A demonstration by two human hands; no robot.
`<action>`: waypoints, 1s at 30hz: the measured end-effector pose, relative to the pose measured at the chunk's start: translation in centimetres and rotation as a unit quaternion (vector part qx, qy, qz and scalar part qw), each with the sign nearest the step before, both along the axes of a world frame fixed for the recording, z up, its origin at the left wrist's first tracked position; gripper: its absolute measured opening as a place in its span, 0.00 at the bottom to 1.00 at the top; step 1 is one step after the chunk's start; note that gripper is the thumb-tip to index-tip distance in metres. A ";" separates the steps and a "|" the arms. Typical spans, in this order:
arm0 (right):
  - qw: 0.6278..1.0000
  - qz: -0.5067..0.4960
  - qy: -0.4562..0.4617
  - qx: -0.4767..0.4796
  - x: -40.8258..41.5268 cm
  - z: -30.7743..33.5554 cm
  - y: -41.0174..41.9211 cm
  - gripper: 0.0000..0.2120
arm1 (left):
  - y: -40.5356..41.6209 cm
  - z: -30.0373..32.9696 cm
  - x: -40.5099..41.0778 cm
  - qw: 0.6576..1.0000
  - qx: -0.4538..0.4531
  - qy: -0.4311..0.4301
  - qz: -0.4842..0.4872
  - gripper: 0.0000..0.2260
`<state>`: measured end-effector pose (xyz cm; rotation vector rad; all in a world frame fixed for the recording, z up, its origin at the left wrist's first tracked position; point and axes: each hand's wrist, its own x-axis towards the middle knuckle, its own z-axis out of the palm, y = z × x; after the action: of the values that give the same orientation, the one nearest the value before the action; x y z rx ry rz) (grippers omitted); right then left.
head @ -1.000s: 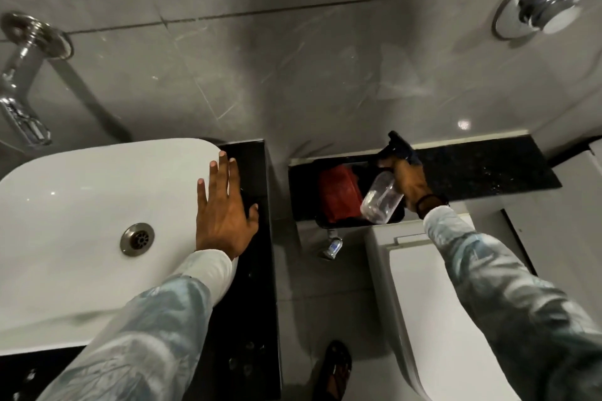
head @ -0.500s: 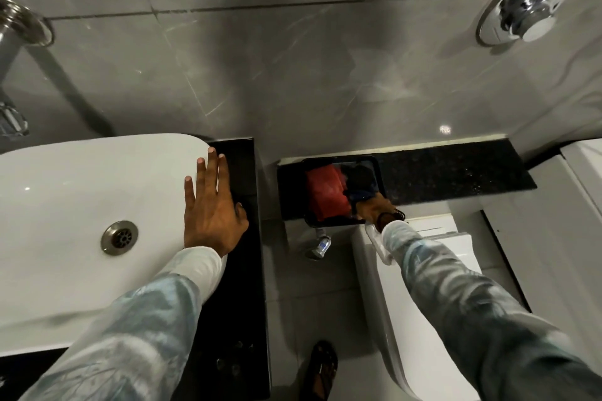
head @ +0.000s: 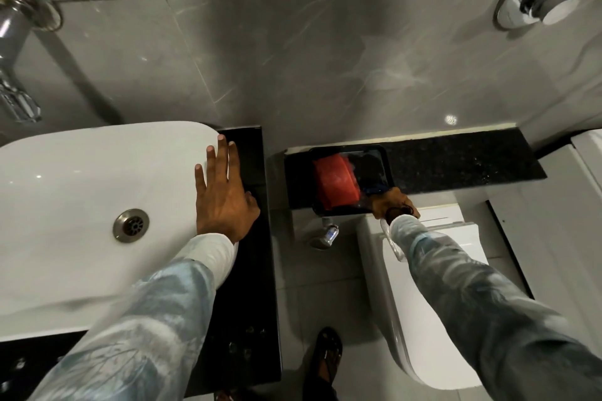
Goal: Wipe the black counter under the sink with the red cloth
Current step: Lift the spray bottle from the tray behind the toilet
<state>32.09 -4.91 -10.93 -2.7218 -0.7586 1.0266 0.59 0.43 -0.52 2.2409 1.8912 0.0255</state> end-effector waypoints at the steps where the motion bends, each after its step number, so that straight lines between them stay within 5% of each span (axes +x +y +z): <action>1: 1.000 -0.007 0.011 0.000 0.2 -0.1 -0.1 0.24 | -0.1 0.0 0.0 1.000 -0.002 0.002 -0.001 0.42; 9: 0.952 -0.162 0.100 0.240 2.6 3.1 2.1 0.20 | -0.2 0.4 0.3 1.000 0.002 0.006 -0.004 0.41; 12: 0.943 -0.138 0.092 0.287 2.9 3.9 3.1 0.29 | -0.5 0.0 -0.6 1.000 0.003 0.009 -0.002 0.41; 14: 0.944 -0.127 0.091 0.290 3.6 3.5 3.7 0.33 | -0.1 -0.4 -0.4 1.000 0.013 0.017 -0.005 0.41; 22: 0.964 -0.074 0.054 0.251 3.5 -1.1 3.3 0.22 | 0.6 -1.5 -0.6 0.999 0.025 0.034 -0.009 0.41; 28: 0.973 -0.108 0.061 0.193 2.4 0.3 1.1 0.44 | 0.3 -0.6 -0.1 0.996 0.041 0.077 -0.022 0.41; 30: 0.975 -0.120 0.044 0.183 1.2 0.6 -0.7 0.43 | 0.0 0.2 0.1 0.990 0.056 0.121 -0.046 0.43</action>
<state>33.28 -5.63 -10.36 -2.3635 -0.5250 0.8507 0.72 0.41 -0.31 2.5057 1.9425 -0.1649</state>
